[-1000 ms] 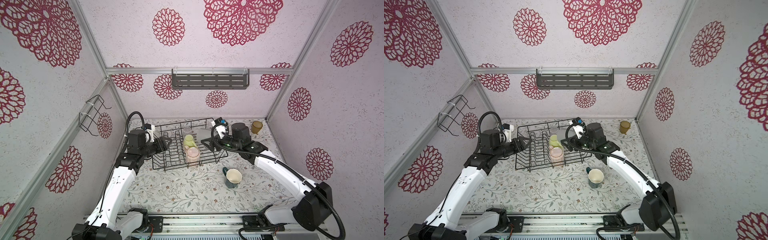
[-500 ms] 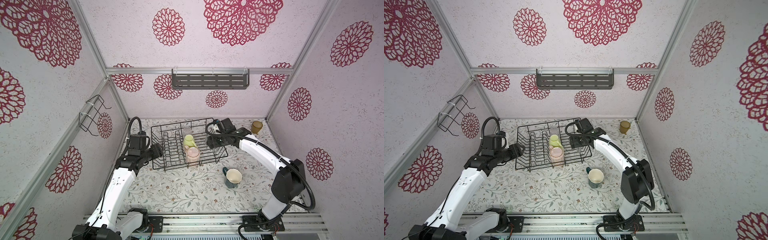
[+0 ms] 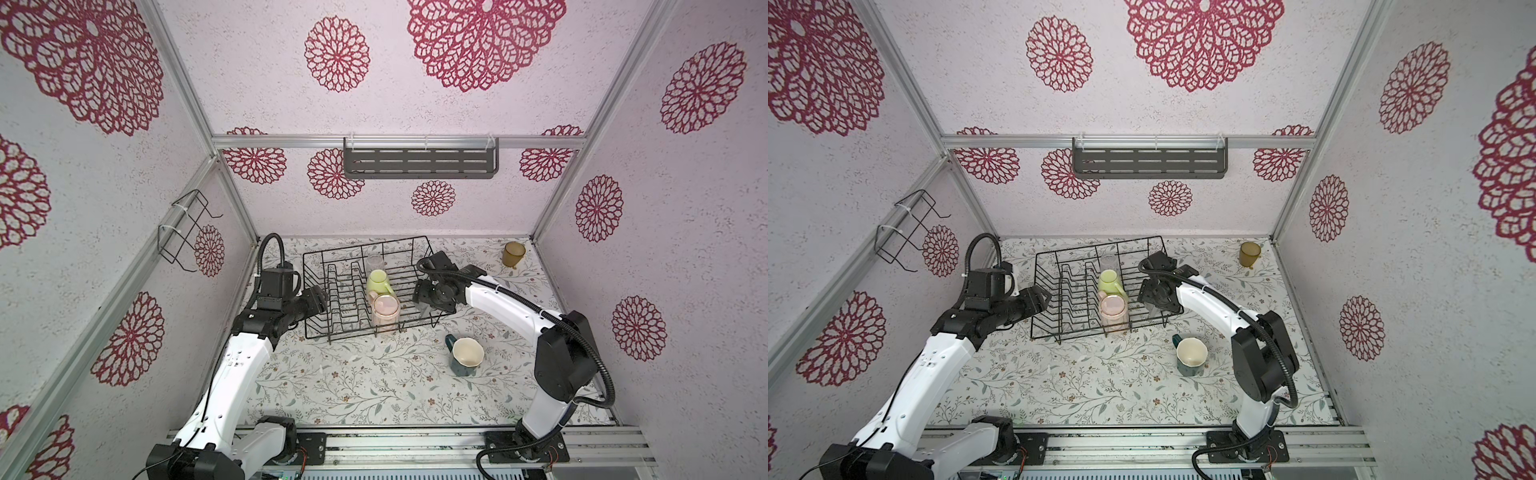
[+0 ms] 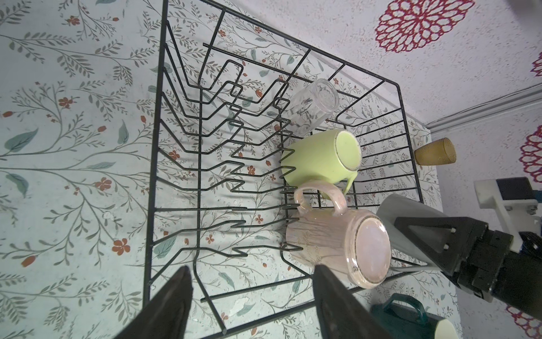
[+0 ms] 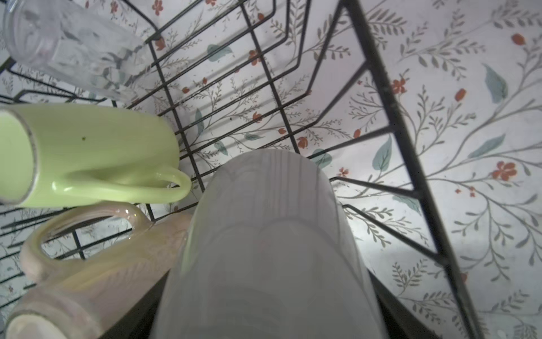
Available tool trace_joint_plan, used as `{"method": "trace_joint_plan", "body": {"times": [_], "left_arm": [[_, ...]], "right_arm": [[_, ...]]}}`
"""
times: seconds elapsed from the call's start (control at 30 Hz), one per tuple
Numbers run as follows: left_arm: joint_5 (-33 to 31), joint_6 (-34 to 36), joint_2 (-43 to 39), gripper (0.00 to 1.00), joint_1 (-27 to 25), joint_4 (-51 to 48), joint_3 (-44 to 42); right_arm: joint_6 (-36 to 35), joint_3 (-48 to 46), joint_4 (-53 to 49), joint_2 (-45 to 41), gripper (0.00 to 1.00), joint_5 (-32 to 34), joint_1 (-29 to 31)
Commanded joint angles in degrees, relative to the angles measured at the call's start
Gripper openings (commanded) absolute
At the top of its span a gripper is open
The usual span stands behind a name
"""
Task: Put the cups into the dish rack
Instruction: 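Lower the cream mug upright into the rack with the right gripper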
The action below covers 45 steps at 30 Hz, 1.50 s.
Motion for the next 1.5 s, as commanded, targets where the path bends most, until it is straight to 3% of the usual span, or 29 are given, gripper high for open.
{"method": "trace_joint_plan", "body": {"times": [0.0,0.17,0.43,0.67,0.8,1.03,1.17,1.47], "left_arm": [[0.28,-0.30,0.46,0.69,0.32,2.14,-0.51],[0.66,-2.03,0.51,0.68,0.33,2.92,-1.41],[0.44,-4.35,0.11,0.68,0.28,8.84,-5.13],[-2.87,-3.90,-0.93,0.68,0.24,11.28,-6.89],[-5.12,-2.55,-0.88,0.68,0.32,12.01,-6.88],[-5.55,-1.03,0.43,0.68,0.33,11.54,-6.24],[-6.02,-1.00,0.63,0.69,0.28,11.68,-7.43],[-5.69,-0.03,2.09,0.69,0.32,10.87,-7.05]], "right_arm": [[9.26,3.16,-1.72,0.80,0.51,2.92,1.15],[14.49,3.50,-1.66,2.08,0.52,6.04,3.56],[23.09,7.22,-11.20,5.21,0.54,11.85,4.21],[25.39,19.03,-25.46,14.47,0.54,8.42,4.11],[25.95,22.59,-27.33,17.12,0.54,7.68,4.11],[25.19,26.19,-27.63,19.83,0.63,6.42,4.00],[24.07,30.19,-30.49,21.71,0.73,7.78,3.97],[23.24,28.41,-29.68,21.20,0.84,6.99,3.78]]}}
